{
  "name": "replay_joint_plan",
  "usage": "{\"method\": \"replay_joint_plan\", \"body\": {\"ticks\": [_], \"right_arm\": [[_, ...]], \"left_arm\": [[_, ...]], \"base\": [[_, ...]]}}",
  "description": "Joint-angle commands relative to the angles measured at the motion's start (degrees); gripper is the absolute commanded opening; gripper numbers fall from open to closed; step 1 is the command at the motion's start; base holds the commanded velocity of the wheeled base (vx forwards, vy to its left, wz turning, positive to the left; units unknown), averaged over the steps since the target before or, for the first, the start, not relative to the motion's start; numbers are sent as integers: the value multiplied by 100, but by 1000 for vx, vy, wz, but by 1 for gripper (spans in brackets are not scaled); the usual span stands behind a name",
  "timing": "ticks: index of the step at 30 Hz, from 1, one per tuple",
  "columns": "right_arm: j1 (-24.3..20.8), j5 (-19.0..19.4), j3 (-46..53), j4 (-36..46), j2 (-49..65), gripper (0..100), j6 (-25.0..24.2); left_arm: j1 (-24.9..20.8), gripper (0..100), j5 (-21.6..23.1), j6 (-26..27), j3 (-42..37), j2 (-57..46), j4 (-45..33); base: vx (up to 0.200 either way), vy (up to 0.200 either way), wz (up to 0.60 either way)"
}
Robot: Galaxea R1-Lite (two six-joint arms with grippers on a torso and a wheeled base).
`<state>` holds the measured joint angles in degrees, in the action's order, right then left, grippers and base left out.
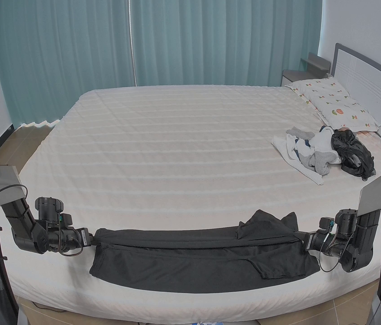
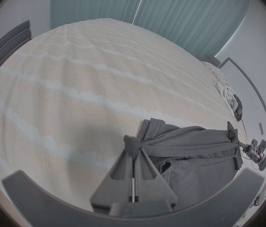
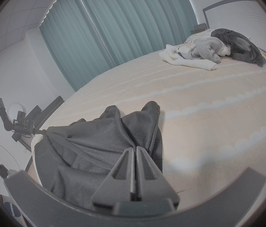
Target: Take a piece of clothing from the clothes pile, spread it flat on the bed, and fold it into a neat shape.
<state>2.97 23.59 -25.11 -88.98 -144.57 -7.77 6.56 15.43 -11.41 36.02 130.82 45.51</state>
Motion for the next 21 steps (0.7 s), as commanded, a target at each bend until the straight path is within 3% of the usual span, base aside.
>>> {"method": "replay_joint_plan", "body": {"ticks": [1,15,16,17,21], "right_arm": [[54,-3,6,-23,16,0,73],[37,-3,77,91,-71,0,196],[28,-3,77,109,-71,100,196],[28,-3,77,118,-71,100,196],[37,-3,42,109,-63,100,179]], "left_arm": [[3,0,4,-2,-60,-188,2],[-76,0,-5,-2,-148,-171,-16],[-85,0,-5,-2,-157,-162,-16],[-102,100,-5,-2,-166,-171,-16],[-129,100,-5,-2,-219,-171,2]], "base": [[0,0,0],[0,0,0],[0,0,0],[0,0,0],[0,0,0]]}}
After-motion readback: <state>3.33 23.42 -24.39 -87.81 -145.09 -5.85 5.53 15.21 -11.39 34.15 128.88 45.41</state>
